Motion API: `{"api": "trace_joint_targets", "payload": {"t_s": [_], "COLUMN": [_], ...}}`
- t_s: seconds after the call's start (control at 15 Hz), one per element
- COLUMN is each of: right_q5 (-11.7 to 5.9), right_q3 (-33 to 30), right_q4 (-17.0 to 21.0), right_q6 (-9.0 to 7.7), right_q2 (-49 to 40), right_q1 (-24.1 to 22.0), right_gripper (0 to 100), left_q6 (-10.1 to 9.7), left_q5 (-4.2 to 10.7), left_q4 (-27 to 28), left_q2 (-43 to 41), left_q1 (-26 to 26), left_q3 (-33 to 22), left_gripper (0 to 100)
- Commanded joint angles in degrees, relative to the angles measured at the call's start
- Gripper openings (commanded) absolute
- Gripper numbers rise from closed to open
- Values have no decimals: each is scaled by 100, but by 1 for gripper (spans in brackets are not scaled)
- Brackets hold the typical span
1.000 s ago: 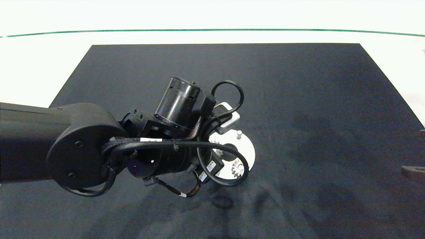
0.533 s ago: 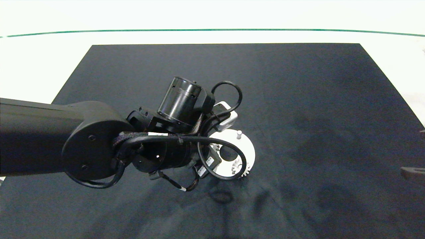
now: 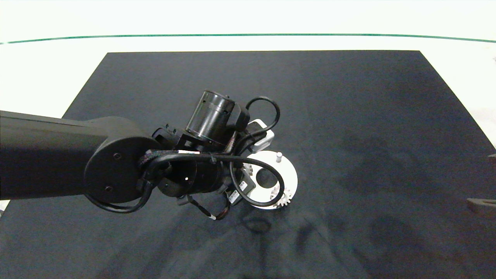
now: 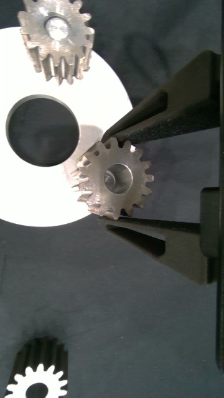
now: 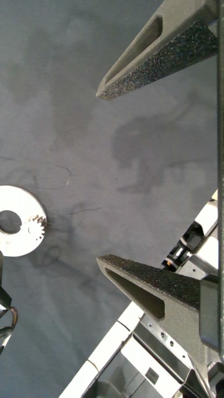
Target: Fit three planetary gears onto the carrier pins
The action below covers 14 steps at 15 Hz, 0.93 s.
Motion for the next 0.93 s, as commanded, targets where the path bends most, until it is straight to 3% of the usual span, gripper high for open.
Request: {"api": "trace_joint_targets", "payload": {"t_s": [0.07, 0.93], "right_q5": [0, 9], "right_q3": [0, 44], "right_q4": [23, 23], "right_q6": [-6, 20], "right_q2": [8, -1], "right_q1": [2, 2], "right_gripper": [100, 100], "left_q6": [10, -7], "left_q5": [11, 90], "left_q4": [51, 51], "left_q2": [-17, 168], "left_q1": [7, -54], "left_q3": [2, -59], "left_gripper": [16, 16]}}
